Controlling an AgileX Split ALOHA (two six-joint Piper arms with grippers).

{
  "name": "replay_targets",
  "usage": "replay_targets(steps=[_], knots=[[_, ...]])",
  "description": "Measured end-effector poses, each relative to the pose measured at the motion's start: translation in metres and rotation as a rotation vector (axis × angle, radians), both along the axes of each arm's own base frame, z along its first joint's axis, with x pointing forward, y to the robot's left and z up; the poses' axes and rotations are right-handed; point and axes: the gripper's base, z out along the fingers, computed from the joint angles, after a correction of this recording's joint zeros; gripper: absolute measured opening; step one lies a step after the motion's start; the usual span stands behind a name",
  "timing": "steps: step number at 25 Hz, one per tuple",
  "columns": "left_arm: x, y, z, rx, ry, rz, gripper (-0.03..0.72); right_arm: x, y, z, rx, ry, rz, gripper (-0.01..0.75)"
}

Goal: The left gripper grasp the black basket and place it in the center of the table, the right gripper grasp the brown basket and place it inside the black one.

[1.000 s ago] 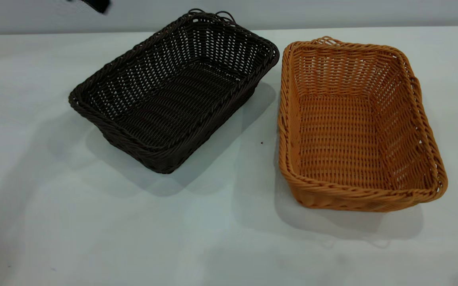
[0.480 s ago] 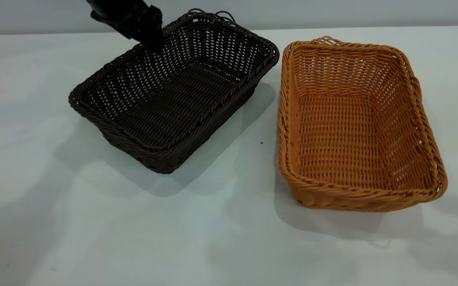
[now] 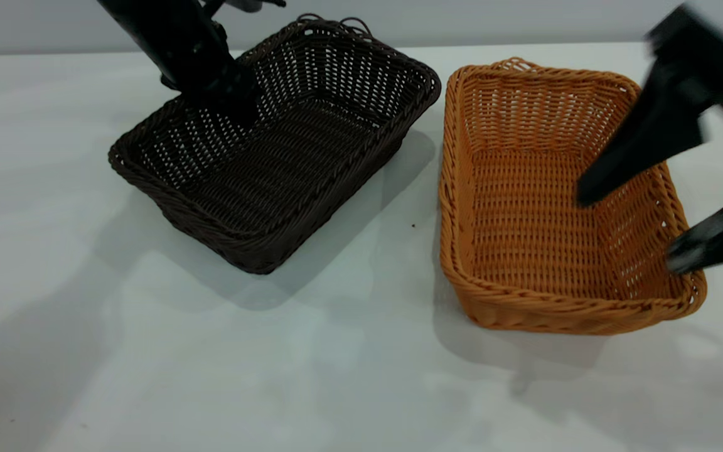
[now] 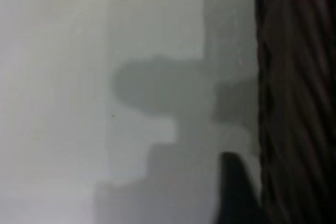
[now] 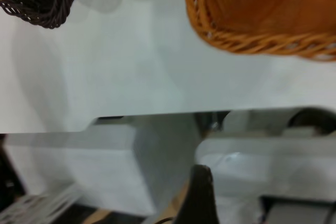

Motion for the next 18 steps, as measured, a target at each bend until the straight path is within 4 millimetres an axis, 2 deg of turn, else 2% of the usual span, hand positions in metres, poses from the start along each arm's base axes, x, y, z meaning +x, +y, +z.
replay_targets(steps=[3, 4, 8, 14, 16, 18], knots=[[0.001, 0.0, -0.001, 0.001, -0.014, -0.001, 0.098, 0.006, 0.011, -0.023, 0.048, 0.12, -0.086, 0.565], [0.001, 0.0, 0.002, -0.001, -0.016, -0.004, 0.081, 0.009, 0.013, -0.029, 0.064, 0.149, -0.119, 0.565], [0.008, 0.006, 0.032, -0.005, -0.074, -0.016, 0.078, 0.016, 0.018, -0.061, 0.093, 0.265, -0.234, 0.565], [0.026, 0.038, 0.097, -0.017, -0.241, 0.042, 0.078, 0.02, 0.015, -0.108, 0.045, 0.397, -0.424, 0.565], [0.026, 0.041, 0.11, -0.019, -0.267, 0.046, 0.078, 0.021, 0.014, -0.119, 0.029, 0.409, -0.436, 0.565], [0.025, 0.041, 0.114, -0.02, -0.268, 0.043, 0.078, 0.027, 0.016, -0.123, 0.031, 0.385, -0.401, 0.561]])
